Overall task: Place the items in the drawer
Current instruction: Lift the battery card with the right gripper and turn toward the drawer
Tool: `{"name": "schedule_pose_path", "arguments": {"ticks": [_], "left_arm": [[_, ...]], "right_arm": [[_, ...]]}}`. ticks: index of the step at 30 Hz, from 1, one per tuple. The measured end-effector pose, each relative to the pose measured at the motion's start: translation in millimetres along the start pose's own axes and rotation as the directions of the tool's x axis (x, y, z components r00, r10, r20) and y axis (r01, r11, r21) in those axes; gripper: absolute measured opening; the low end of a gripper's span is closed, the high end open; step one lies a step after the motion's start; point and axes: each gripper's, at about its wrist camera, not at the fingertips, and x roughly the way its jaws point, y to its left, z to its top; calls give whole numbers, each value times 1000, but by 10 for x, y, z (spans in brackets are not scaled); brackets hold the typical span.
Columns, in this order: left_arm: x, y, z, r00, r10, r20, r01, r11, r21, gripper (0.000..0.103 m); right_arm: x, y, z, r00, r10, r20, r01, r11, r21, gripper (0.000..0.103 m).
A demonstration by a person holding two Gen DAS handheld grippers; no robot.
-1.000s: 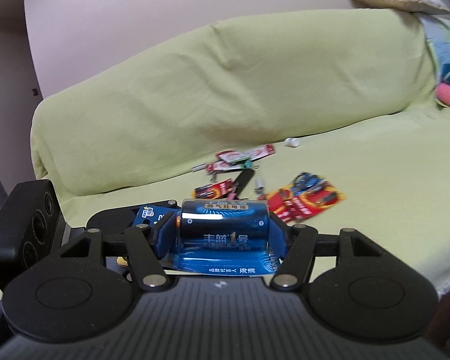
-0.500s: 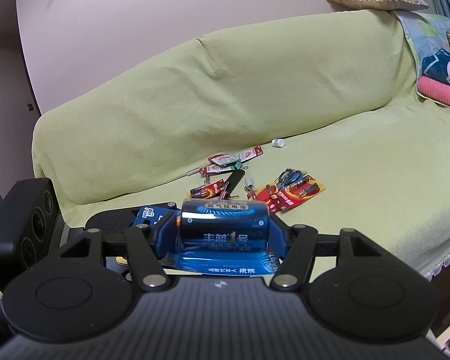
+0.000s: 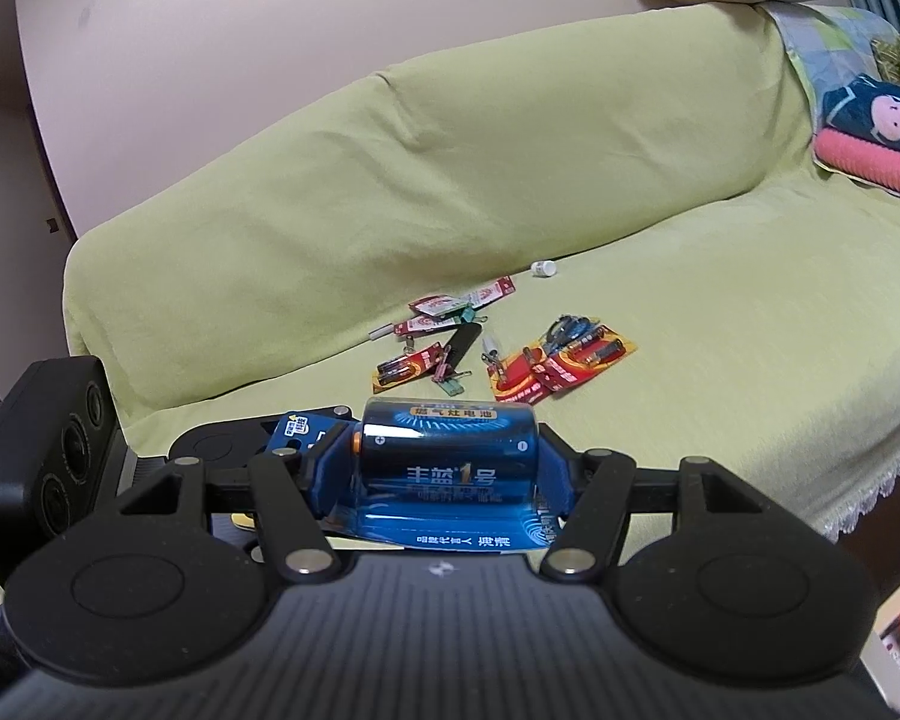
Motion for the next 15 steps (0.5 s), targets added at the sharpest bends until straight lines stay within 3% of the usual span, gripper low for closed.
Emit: {"name": "schedule_pose_path", "arguments": {"ticks": [15], "left_arm": [[73, -148, 43, 998, -62, -9, 62, 998, 0, 47]], "right_arm": [[-180, -67, -74, 998, -58, 7, 58, 998, 35, 60]]}}
